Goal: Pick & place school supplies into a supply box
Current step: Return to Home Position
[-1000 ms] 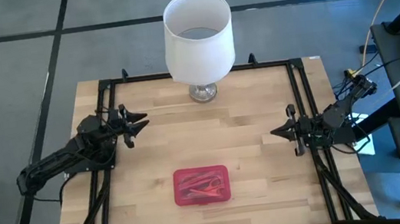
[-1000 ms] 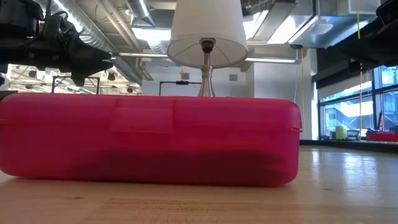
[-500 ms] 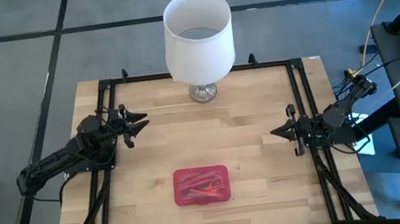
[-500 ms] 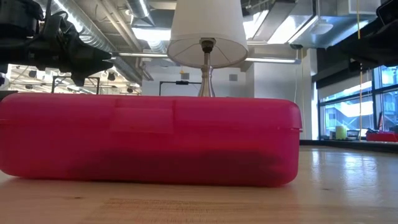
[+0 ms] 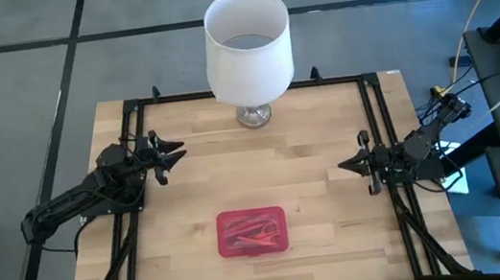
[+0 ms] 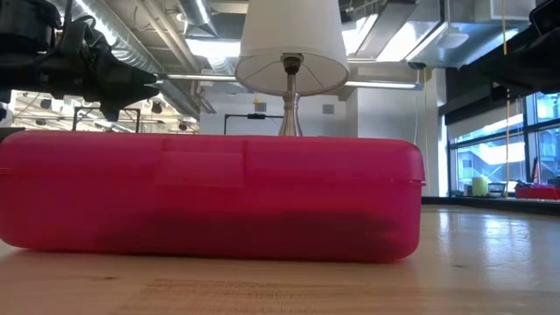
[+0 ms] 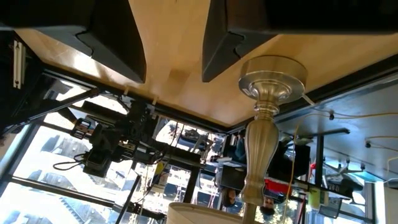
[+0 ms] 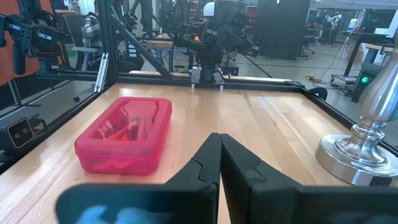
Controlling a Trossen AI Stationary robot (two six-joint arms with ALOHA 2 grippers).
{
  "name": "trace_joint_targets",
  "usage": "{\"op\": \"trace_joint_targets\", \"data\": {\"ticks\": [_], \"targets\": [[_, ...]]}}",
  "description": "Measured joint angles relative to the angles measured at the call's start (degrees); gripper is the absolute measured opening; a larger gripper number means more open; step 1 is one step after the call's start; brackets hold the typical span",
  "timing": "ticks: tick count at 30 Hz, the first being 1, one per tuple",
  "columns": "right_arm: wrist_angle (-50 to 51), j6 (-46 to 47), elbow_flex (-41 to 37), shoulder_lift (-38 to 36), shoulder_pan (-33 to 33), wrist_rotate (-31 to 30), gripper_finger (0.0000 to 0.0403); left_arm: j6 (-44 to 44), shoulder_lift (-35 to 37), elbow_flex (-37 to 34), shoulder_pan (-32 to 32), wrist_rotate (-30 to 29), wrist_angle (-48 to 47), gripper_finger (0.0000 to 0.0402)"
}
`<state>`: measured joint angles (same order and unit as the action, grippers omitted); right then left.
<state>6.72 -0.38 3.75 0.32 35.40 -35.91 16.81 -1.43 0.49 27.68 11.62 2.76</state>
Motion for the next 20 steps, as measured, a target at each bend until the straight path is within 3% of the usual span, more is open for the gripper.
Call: {"op": "trace_joint_targets", "data": {"ticks": [20], "targets": [[-0.02, 0.06, 0.0, 0.0, 0.0, 0.01, 0.0014, 0.01, 0.0, 0.0, 0.02, 0.0, 0.01, 0.0152]]}}
